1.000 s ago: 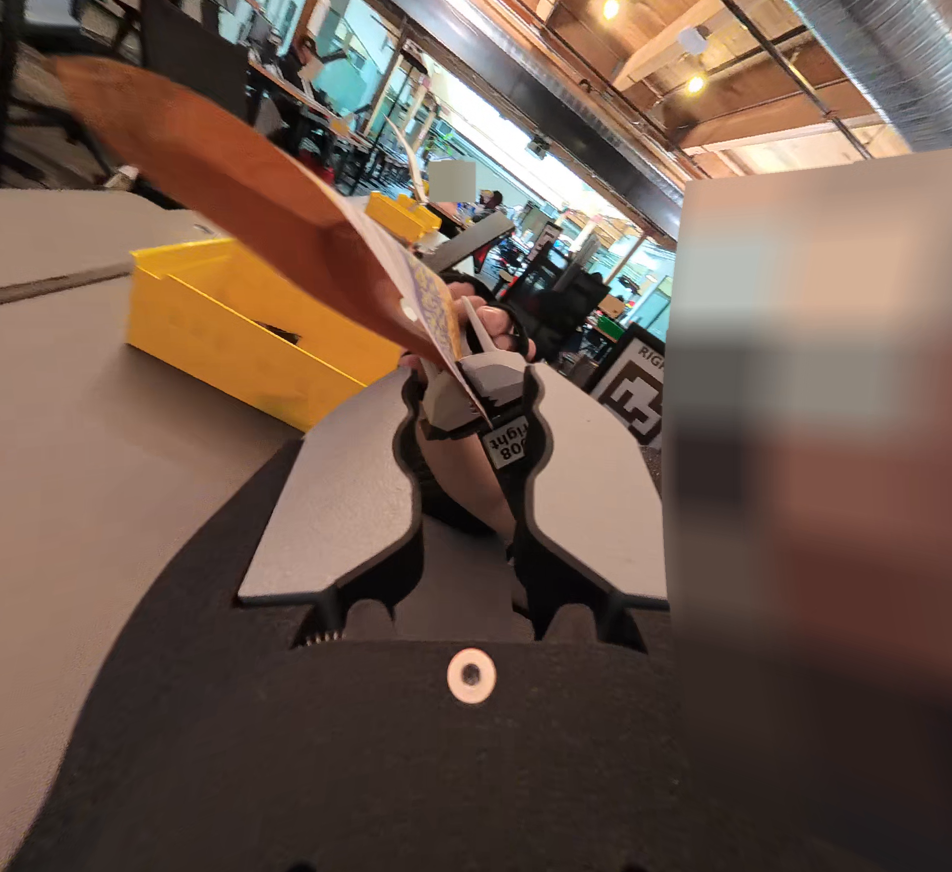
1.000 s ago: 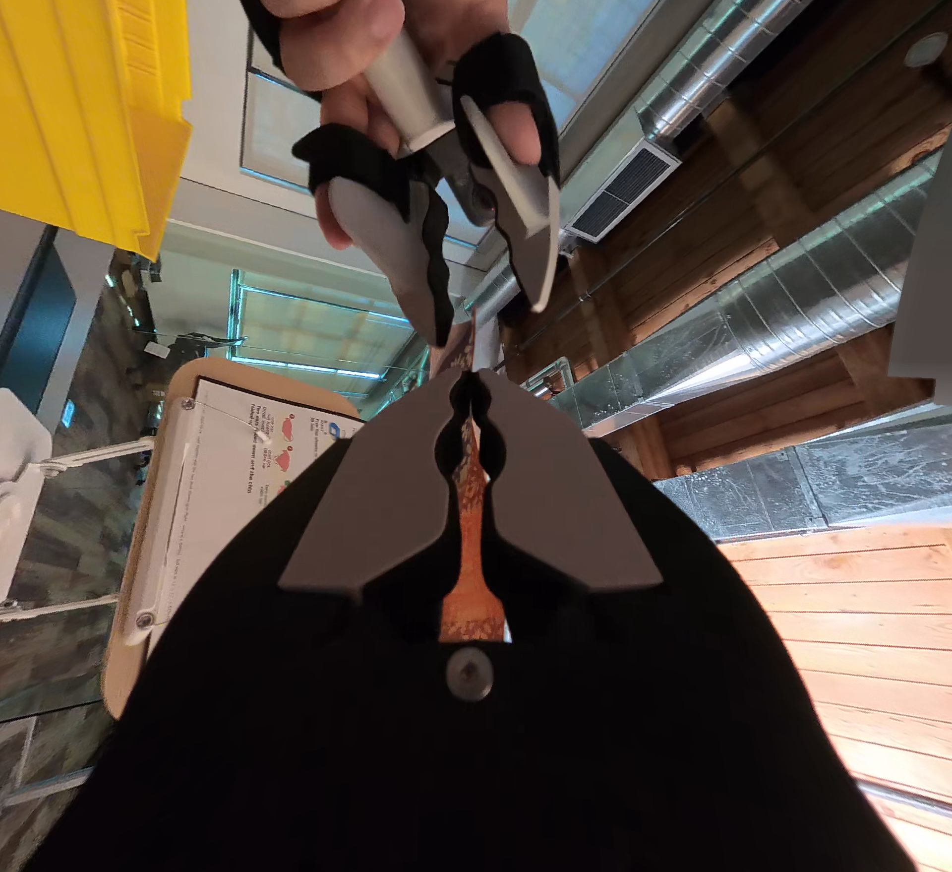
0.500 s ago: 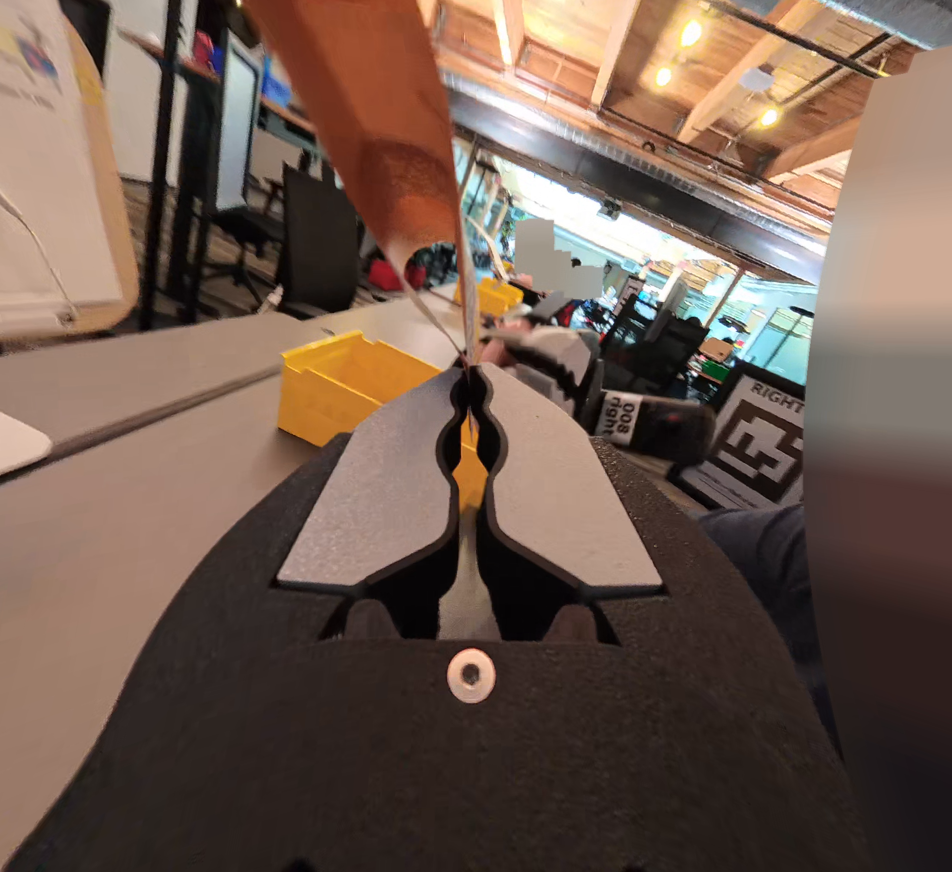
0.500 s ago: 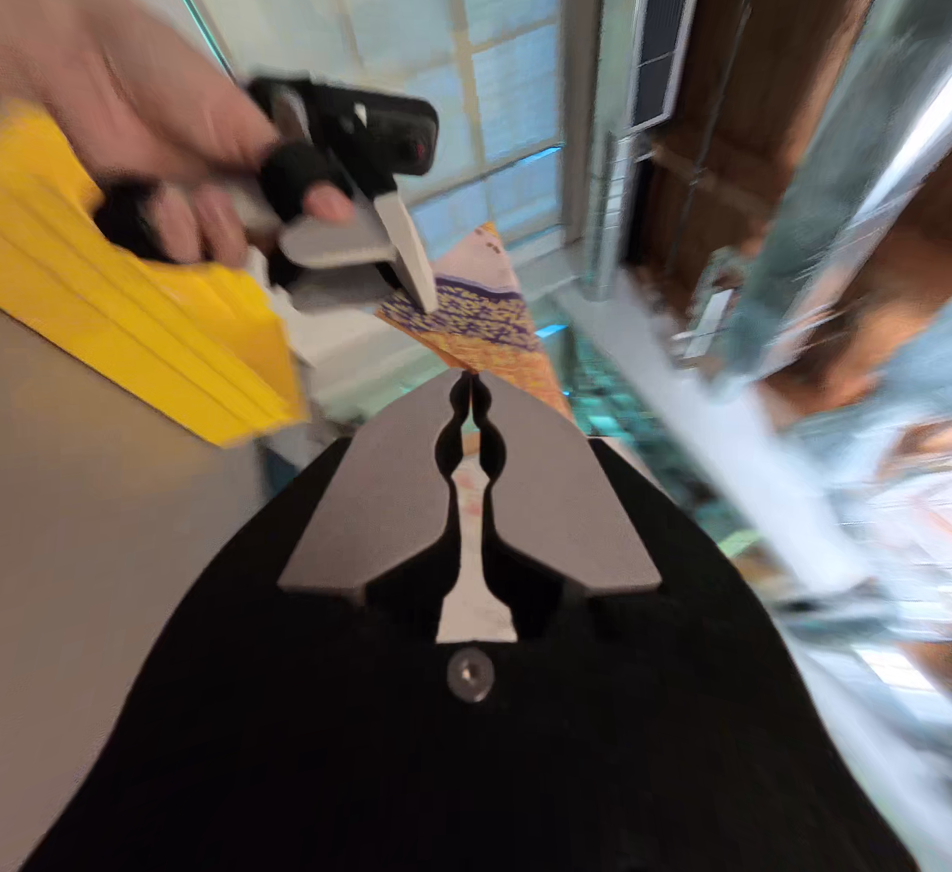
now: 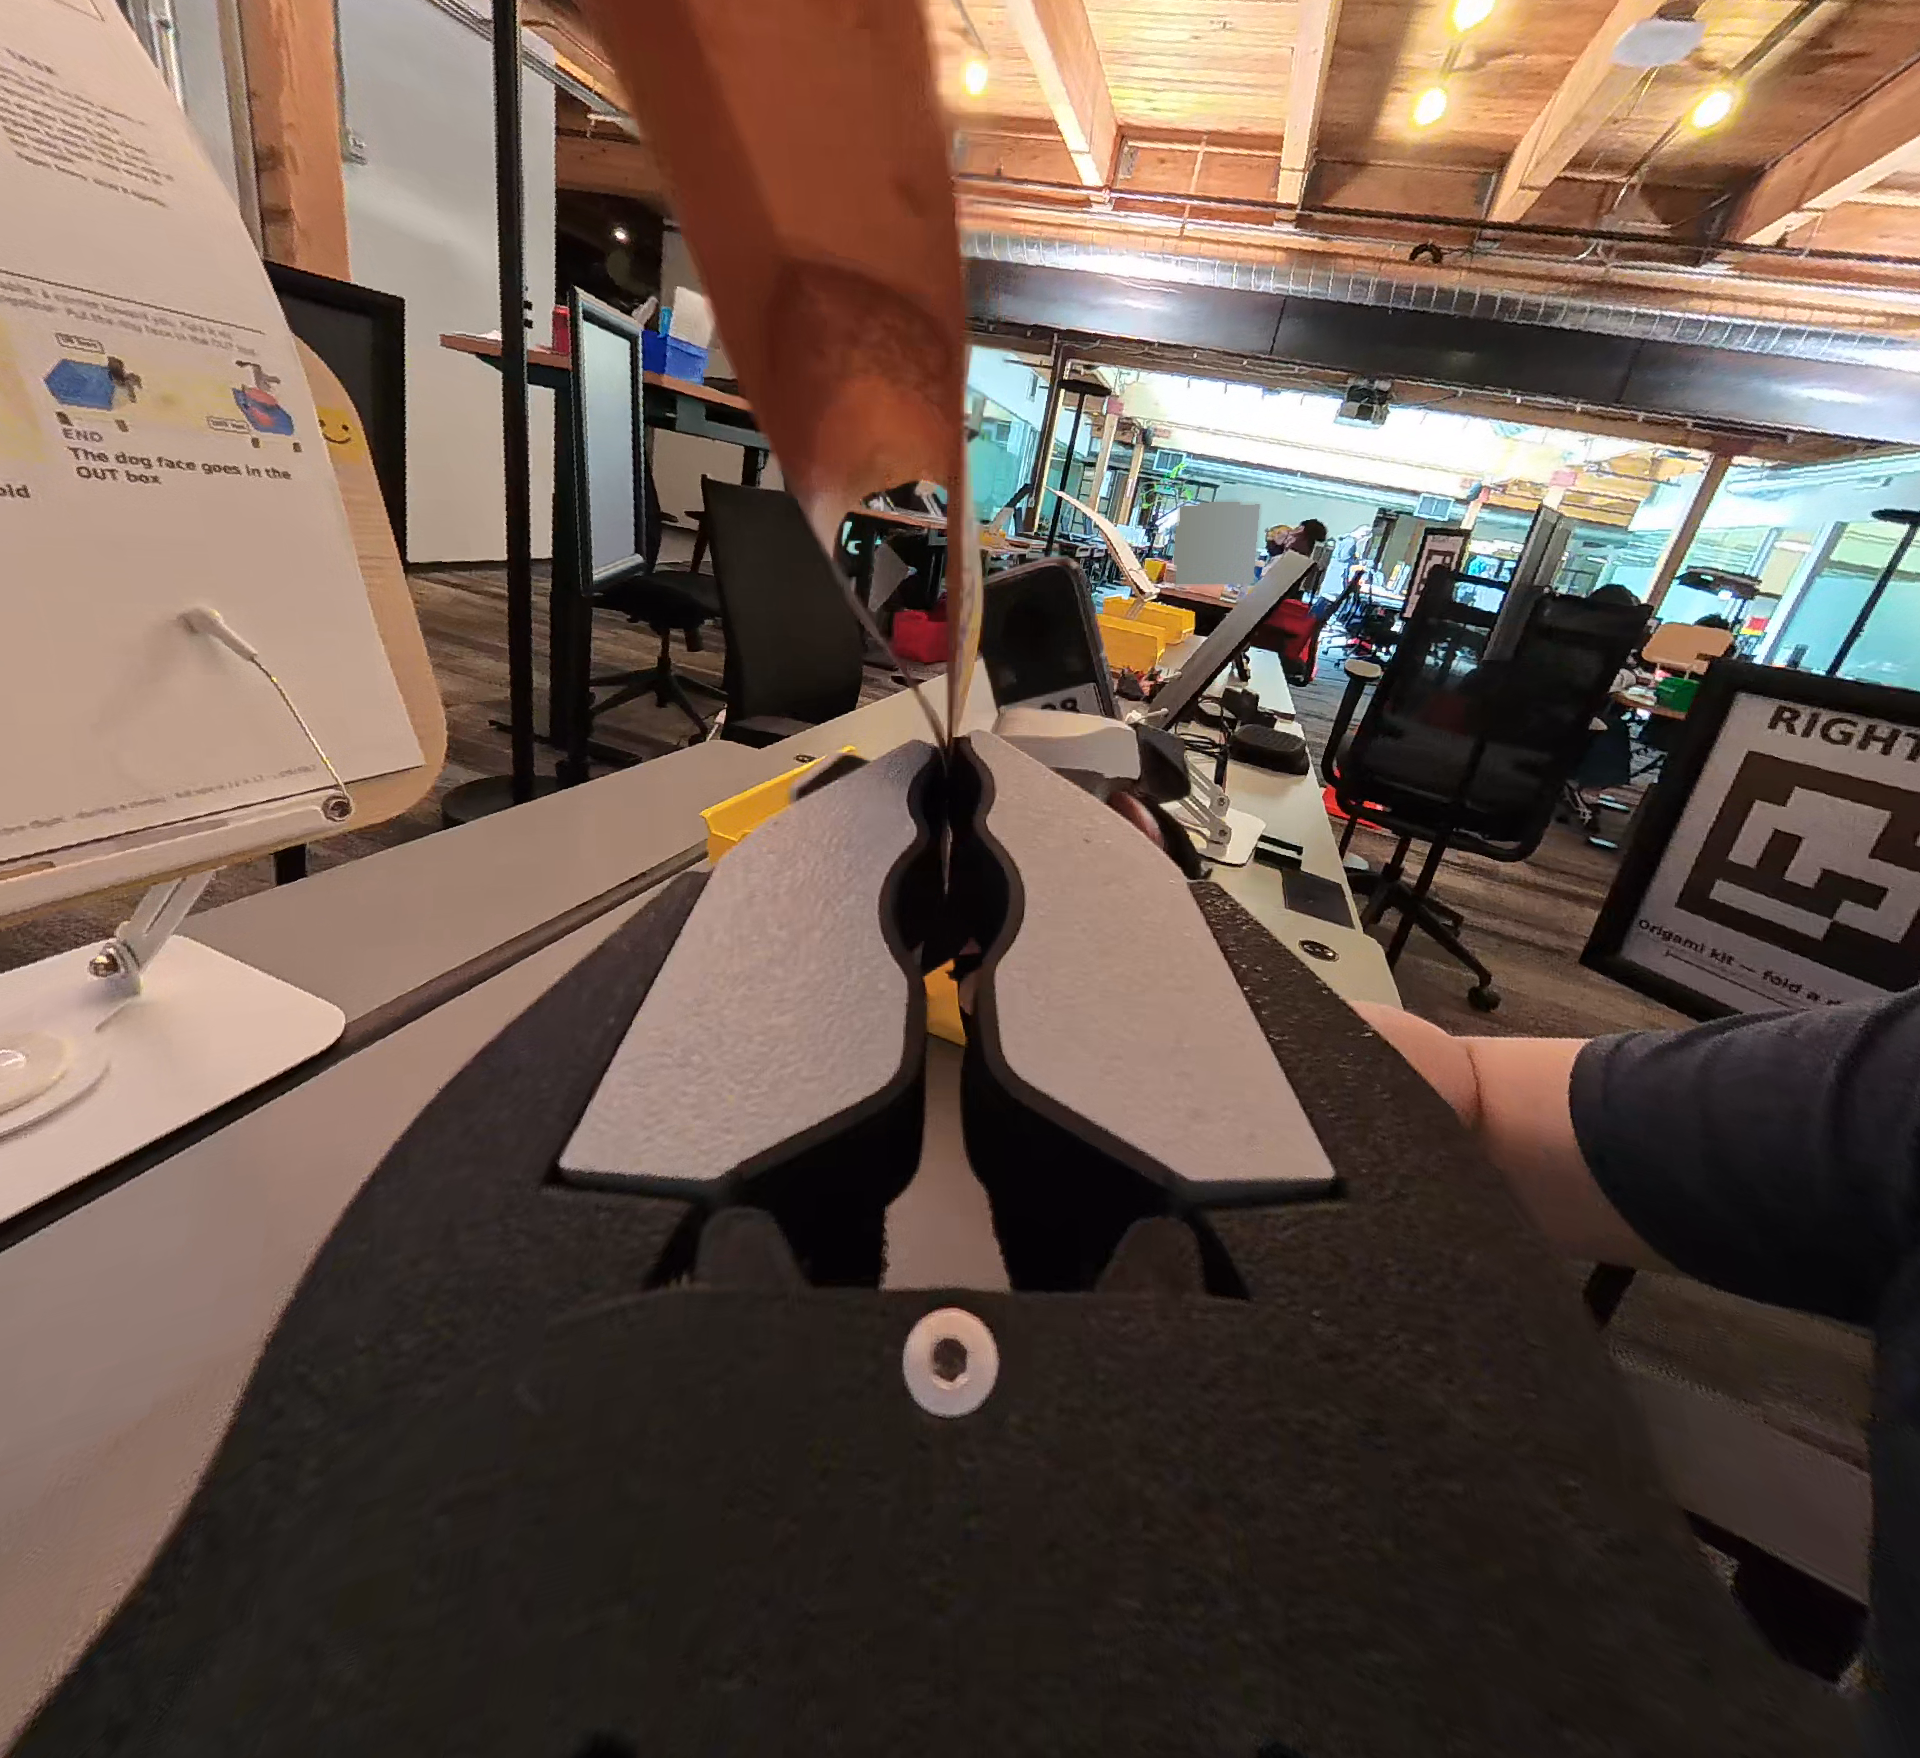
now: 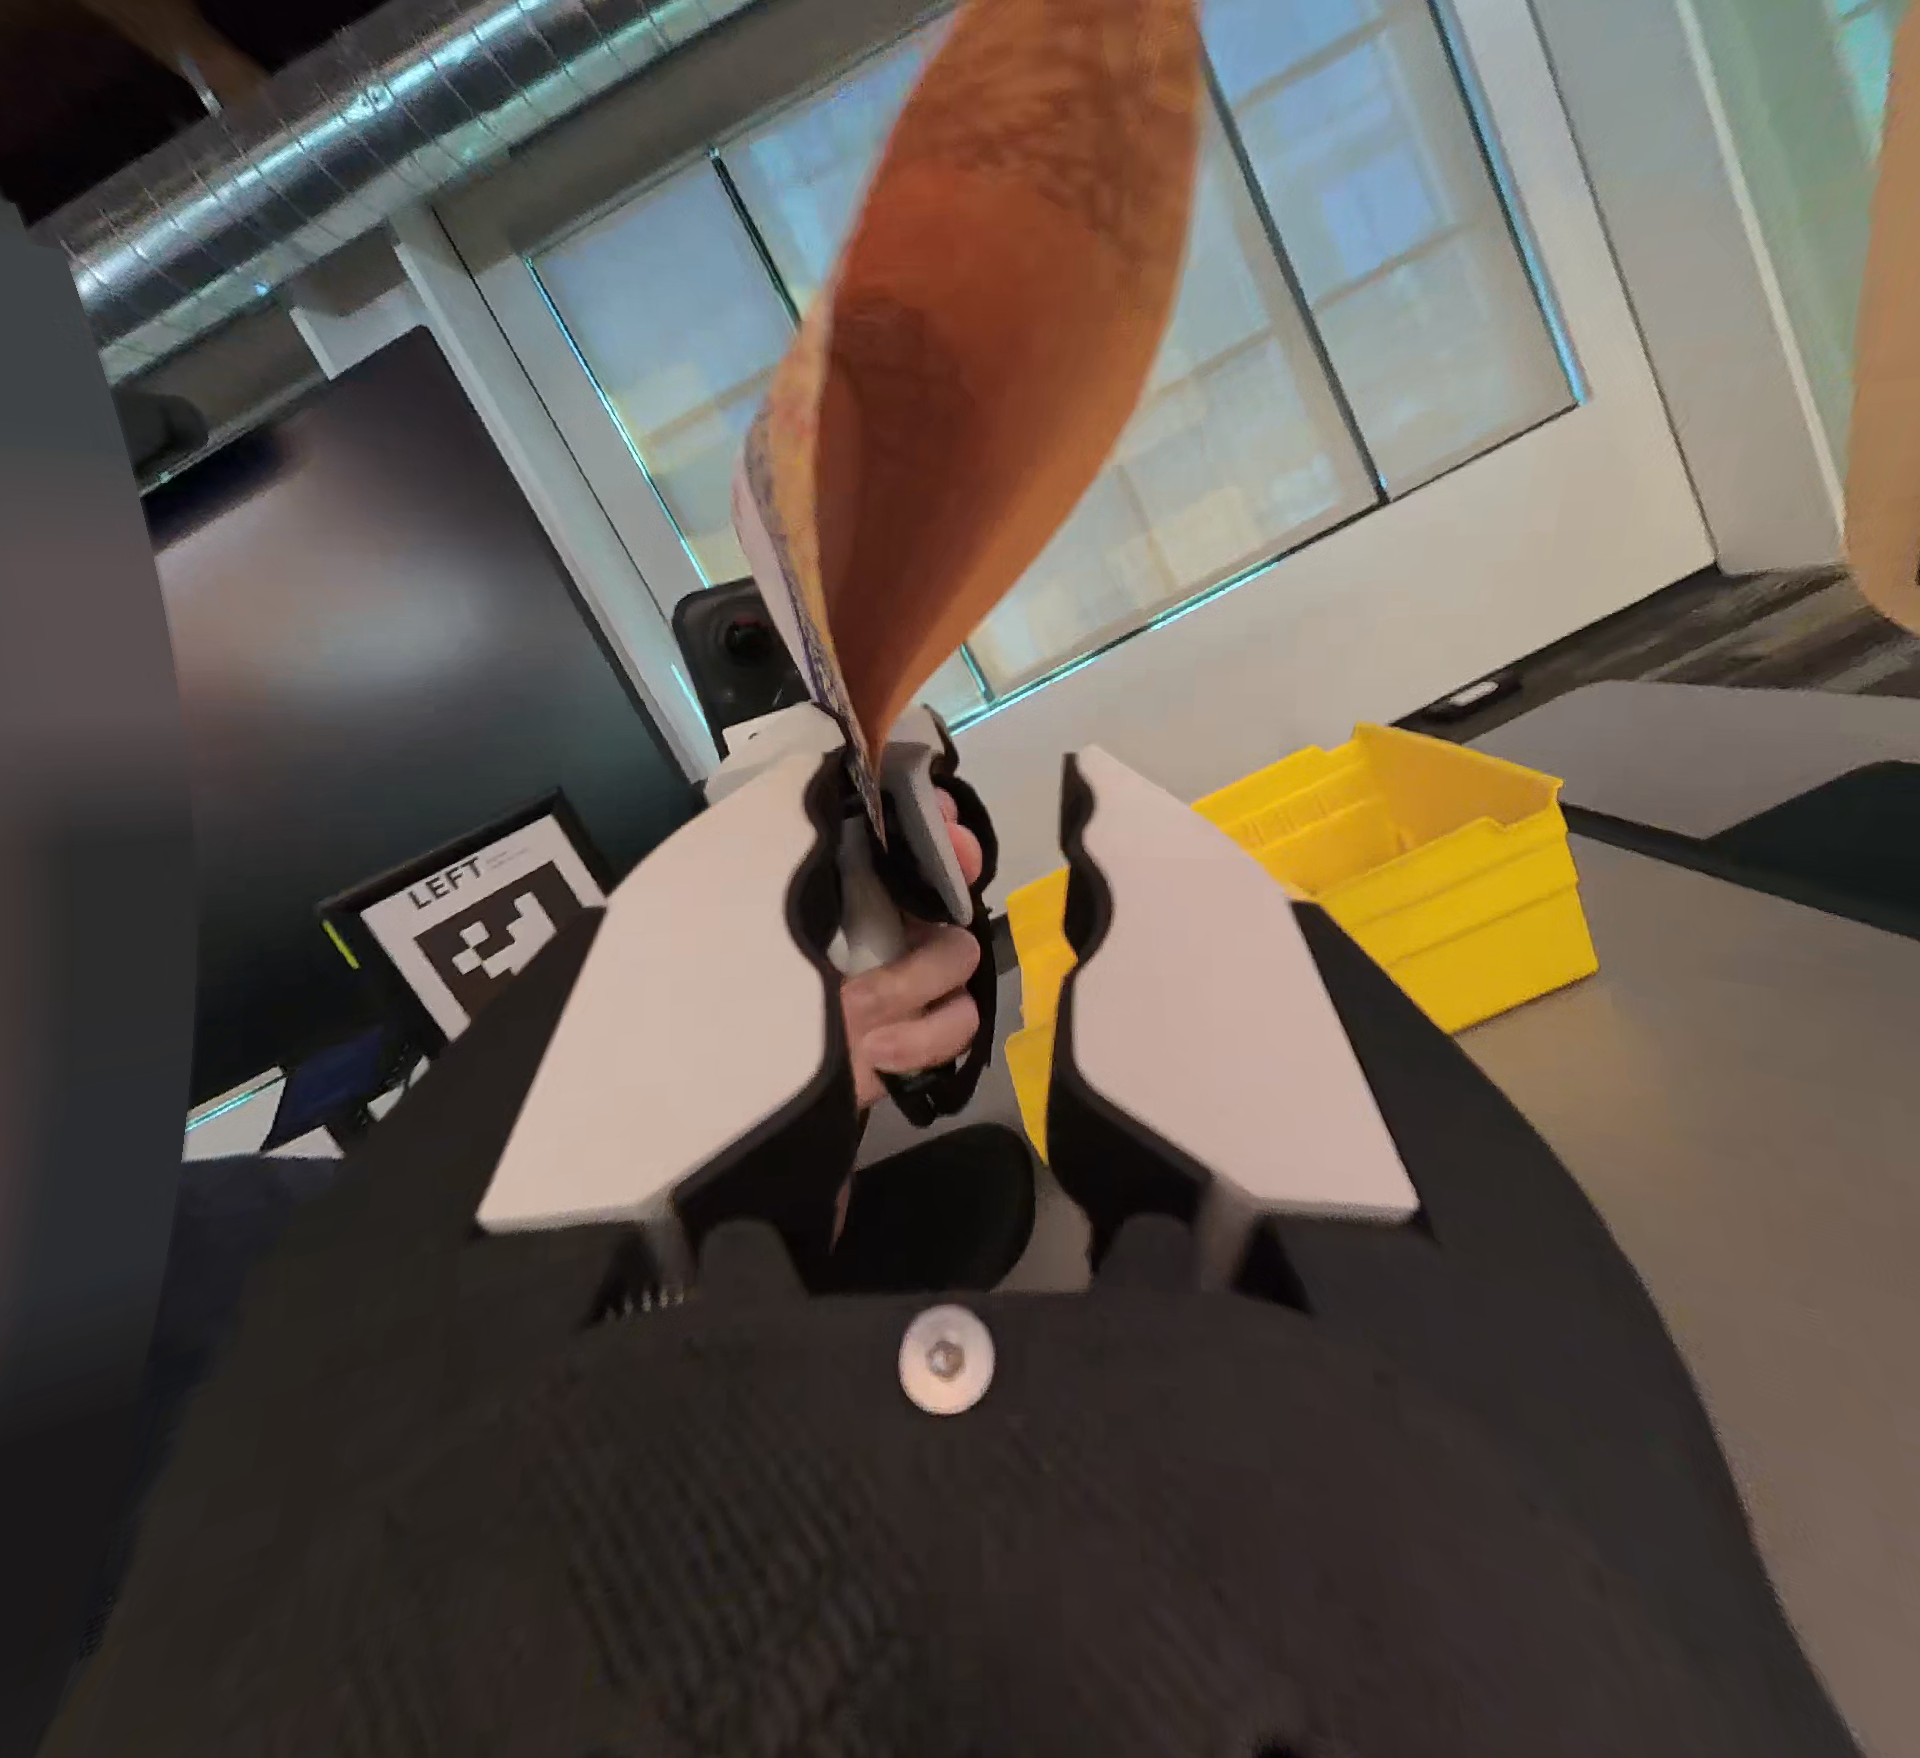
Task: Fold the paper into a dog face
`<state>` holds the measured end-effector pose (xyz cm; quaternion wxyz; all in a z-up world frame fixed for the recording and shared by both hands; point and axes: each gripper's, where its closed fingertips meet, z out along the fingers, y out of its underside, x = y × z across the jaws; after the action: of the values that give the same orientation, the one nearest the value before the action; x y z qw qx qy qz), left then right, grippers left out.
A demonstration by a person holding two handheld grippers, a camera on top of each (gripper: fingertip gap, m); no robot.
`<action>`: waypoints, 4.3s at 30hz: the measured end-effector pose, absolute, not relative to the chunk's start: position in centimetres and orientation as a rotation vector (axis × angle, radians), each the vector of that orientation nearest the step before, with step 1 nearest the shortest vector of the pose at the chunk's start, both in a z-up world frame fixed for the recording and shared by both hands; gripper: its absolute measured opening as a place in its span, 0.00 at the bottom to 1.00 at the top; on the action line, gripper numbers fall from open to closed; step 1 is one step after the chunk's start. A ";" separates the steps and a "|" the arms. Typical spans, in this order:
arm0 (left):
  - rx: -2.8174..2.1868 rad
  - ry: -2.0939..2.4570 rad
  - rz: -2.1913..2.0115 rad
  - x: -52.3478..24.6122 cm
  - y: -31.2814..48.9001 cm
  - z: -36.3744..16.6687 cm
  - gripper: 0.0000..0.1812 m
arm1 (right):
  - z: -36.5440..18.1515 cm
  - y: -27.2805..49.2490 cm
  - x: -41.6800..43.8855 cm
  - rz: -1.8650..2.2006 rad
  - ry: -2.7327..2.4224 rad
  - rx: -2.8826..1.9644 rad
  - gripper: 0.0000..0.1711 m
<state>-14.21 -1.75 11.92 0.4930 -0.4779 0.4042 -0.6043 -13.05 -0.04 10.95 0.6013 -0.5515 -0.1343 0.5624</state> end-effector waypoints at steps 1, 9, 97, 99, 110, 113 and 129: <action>-1.169 0.978 -1.473 -14.1 -1.8 11.8 0.00 | 11.1 -0.2 -12.9 1.291 -0.301 -1.254 0.19; -1.214 0.950 -1.478 -13.2 -1.8 10.8 0.00 | 10.9 -0.5 -12.9 1.238 -0.307 -1.245 0.02; -1.078 0.968 -1.259 -14.4 -1.6 12.2 0.08 | 12.7 -2.1 -14.3 1.528 -0.368 -1.038 0.01; -1.103 0.964 -1.339 -14.2 -1.7 12.1 0.10 | 13.0 -2.1 -13.7 1.499 -0.360 -1.019 0.01; -1.213 1.009 -1.378 -12.6 -1.6 9.8 0.11 | 12.3 -2.0 -14.6 1.461 -0.392 -1.045 0.02; -1.229 0.999 -1.357 -12.5 -1.3 9.5 0.09 | 12.3 -2.2 -14.9 1.495 -0.398 -1.038 0.05; -1.159 0.978 -1.427 -13.6 -1.4 10.7 0.00 | 11.2 -0.7 -14.5 1.648 -0.300 -1.097 0.01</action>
<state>-13.63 -1.38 10.71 0.5051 -0.4805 0.4051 -0.5915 -14.49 -0.66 11.15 0.5394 -0.4614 -0.1261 0.6930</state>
